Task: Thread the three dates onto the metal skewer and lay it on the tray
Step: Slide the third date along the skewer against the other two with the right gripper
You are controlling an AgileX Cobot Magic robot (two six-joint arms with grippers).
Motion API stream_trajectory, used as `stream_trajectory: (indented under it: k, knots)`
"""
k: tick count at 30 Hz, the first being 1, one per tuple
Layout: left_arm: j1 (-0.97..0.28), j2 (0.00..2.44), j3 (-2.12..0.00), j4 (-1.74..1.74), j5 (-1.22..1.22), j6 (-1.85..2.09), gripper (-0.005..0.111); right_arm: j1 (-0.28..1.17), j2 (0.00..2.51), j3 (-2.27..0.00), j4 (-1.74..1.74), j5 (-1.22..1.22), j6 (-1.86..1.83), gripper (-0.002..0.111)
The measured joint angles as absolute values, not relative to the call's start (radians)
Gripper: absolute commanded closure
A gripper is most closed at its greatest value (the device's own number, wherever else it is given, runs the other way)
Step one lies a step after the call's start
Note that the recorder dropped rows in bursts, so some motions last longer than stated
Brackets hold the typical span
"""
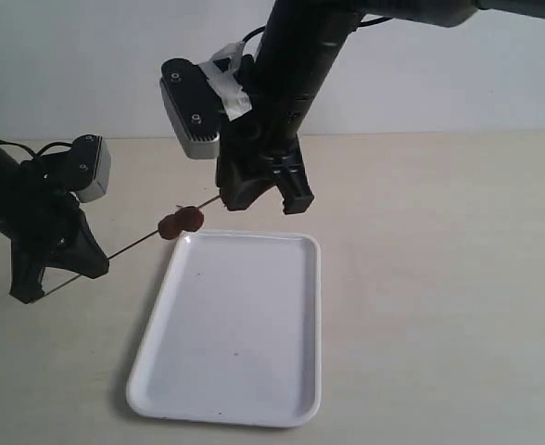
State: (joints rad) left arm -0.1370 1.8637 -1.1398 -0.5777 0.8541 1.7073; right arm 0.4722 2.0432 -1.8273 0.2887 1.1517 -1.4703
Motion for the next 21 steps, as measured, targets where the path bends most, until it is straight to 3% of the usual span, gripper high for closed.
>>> stream_trajectory:
  k: [8, 21]
  knots:
    - [-0.137, 1.864, -1.140, -0.578, 0.854, 1.707, 0.107, 0.472, 2.078, -1.827, 0.373, 1.093, -1.457, 0.076]
    - [-0.137, 1.864, -1.140, -0.580, 0.851, 1.707, 0.107, 0.472, 2.091, -1.827, 0.401, 1.080, -1.103, 0.076]
